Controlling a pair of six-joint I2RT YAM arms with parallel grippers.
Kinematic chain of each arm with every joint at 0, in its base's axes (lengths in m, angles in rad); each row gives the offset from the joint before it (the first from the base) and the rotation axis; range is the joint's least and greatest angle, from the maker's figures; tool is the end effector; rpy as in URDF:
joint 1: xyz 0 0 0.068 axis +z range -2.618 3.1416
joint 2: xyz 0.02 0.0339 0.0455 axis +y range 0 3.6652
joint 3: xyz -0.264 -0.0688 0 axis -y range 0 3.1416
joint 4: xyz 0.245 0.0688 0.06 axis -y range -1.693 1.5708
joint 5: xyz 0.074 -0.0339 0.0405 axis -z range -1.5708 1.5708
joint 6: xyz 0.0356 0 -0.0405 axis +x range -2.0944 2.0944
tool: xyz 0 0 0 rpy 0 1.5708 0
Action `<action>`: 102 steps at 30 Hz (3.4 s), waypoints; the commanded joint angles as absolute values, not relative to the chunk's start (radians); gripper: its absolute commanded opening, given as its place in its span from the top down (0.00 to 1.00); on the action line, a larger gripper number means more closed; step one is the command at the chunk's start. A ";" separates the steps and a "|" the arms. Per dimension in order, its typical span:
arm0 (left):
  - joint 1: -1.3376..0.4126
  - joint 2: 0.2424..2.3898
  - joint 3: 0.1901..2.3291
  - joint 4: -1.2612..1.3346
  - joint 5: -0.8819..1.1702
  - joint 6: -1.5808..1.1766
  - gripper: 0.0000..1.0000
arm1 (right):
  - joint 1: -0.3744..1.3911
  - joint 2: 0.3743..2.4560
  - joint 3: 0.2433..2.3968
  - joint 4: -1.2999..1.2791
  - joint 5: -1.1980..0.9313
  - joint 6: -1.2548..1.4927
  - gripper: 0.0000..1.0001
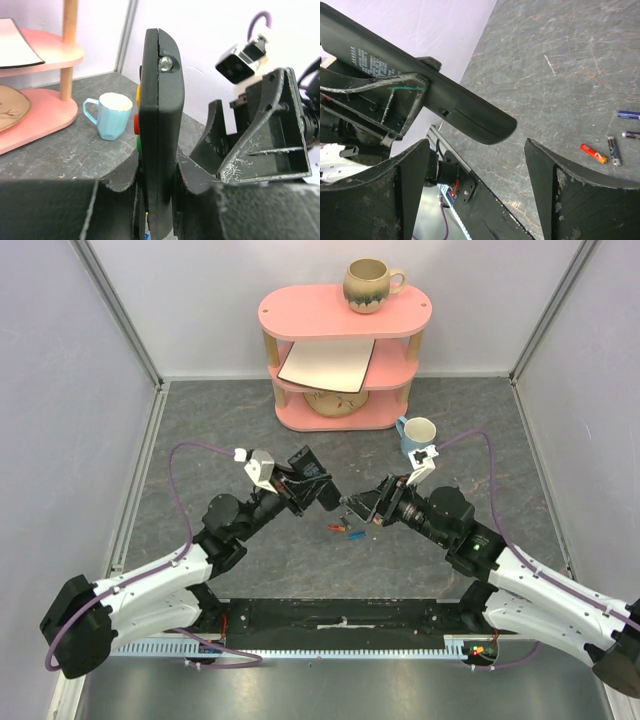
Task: Load the batteries into the remote control
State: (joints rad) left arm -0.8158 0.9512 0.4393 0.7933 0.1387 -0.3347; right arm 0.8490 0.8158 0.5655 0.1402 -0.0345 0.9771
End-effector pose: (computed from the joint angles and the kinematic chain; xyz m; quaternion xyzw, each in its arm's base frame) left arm 0.1435 -0.1597 0.2911 0.1966 0.5691 -0.4687 0.6464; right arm 0.1314 0.1511 0.2912 0.0362 0.7440 0.5357 0.3976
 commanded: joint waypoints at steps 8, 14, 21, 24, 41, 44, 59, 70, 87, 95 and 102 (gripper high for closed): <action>-0.822 0.896 0.419 0.830 -0.080 -0.480 0.98 | 0.850 0.814 0.638 0.078 0.037 0.942 0.11; -0.822 0.862 0.403 0.798 -0.061 -0.534 0.98 | 0.851 0.860 0.682 0.144 -0.159 0.816 0.11; -0.798 0.882 0.573 0.421 0.121 -0.607 0.98 | 0.854 0.911 0.824 -0.039 -0.345 0.522 0.12; -0.738 0.922 0.609 0.371 0.326 -0.679 0.98 | 0.865 0.910 0.879 -0.116 -0.325 0.409 0.12; -0.561 1.187 0.755 0.468 1.003 -0.945 0.98 | 1.032 0.883 0.983 -0.328 -0.189 0.026 0.15; -0.561 1.222 0.781 0.454 1.034 -0.980 0.98 | 1.037 0.945 1.061 -0.418 -0.170 0.018 0.14; -0.561 1.361 0.802 0.382 1.143 -1.109 0.98 | 1.035 1.123 1.169 -0.469 -0.330 0.150 0.15; -0.561 1.377 0.807 0.313 1.155 -1.088 0.98 | 1.037 1.189 1.137 -0.472 -0.305 0.207 0.23; -0.537 1.437 0.812 0.242 1.138 -1.071 0.98 | 1.037 1.152 1.198 -0.586 -0.345 0.184 0.20; -0.538 1.439 0.785 0.316 1.144 -1.123 0.98 | 1.037 1.152 1.174 -0.581 -0.367 0.189 0.19; -0.538 1.428 0.776 0.308 1.147 -1.123 0.98 | 1.039 1.193 1.178 -0.572 -0.364 0.176 0.20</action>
